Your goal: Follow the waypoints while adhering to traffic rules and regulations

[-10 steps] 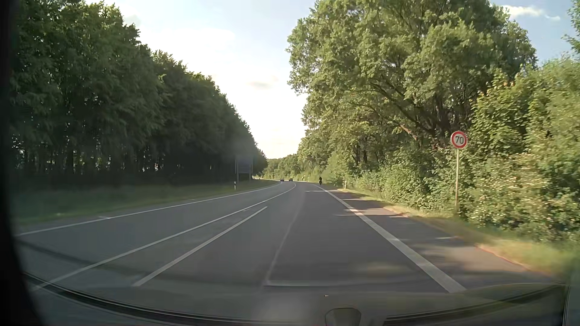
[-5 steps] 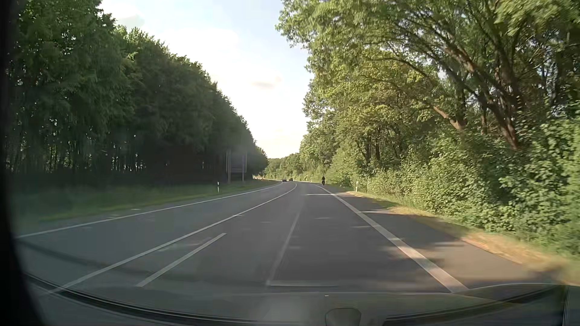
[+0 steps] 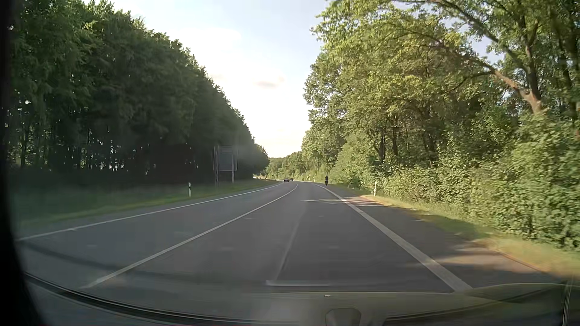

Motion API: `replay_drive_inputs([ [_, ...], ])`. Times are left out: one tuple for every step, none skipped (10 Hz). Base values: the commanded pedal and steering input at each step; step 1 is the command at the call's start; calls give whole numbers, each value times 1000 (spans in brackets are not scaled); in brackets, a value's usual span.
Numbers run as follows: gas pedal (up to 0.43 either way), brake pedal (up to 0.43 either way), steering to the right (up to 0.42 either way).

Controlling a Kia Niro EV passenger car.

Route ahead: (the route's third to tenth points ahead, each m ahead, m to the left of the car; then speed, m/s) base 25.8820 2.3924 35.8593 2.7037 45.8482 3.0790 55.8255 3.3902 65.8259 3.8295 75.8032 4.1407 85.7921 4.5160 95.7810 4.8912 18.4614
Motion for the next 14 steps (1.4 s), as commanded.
replay_drive_inputs([
  [220, 6, 0],
  [220, 6, 0],
  [220, 6, 0],
  [220, 6, 1],
  [220, 6, 2],
  [220, 6, 2],
  [220, 6, 2],
  [220, 6, 2],
  [220, 6, 2],
  [220, 6, 2],
  [220, 6, 2],
  [220, 6, 2],
  [220, 6, 1],
  [220, 6, 0],
])
